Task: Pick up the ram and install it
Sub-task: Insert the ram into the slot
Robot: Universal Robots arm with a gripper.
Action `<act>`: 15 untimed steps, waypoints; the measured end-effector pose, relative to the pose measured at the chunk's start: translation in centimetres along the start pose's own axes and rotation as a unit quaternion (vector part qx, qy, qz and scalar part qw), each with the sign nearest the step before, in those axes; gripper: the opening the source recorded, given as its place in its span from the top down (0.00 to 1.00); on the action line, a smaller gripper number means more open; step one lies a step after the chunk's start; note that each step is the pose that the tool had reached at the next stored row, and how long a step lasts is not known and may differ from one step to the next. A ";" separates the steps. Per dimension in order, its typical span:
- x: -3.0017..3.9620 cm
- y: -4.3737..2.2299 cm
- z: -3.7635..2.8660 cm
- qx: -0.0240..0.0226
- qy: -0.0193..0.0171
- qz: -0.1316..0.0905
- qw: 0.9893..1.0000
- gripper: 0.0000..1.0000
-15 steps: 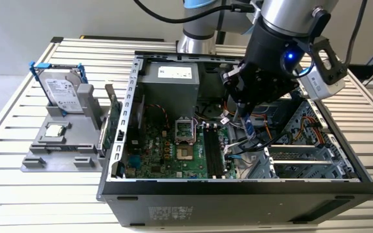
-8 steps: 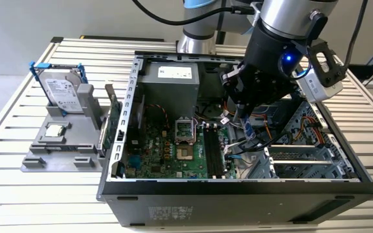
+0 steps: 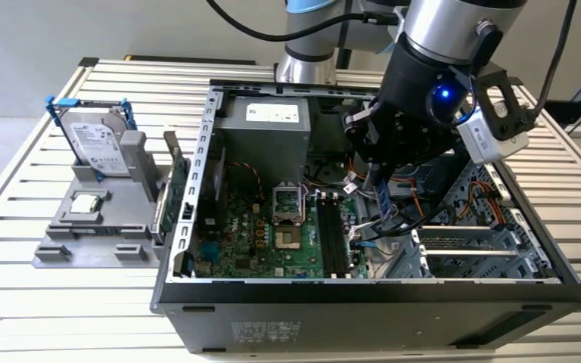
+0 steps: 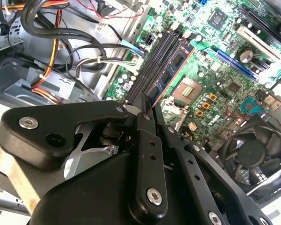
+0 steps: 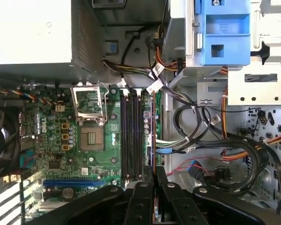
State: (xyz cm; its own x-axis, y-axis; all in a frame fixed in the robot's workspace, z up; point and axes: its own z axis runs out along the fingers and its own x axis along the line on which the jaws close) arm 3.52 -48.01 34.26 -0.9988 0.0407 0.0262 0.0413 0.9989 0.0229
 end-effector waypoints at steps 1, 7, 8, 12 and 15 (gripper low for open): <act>0.00 0.00 0.03 0.000 0.000 0.001 1.000 1.00; 0.10 -0.01 0.20 0.000 -0.001 0.011 1.000 1.00; 0.10 -0.01 0.20 0.000 -0.001 0.011 1.000 1.00; 0.10 -0.01 0.23 0.000 -0.001 0.011 1.000 1.00; 0.10 -0.01 0.30 0.001 -0.001 0.011 1.000 1.00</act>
State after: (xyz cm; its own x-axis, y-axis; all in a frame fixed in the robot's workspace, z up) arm 3.41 -48.01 33.96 -0.9978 0.0625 0.0238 0.0629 0.9978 0.0207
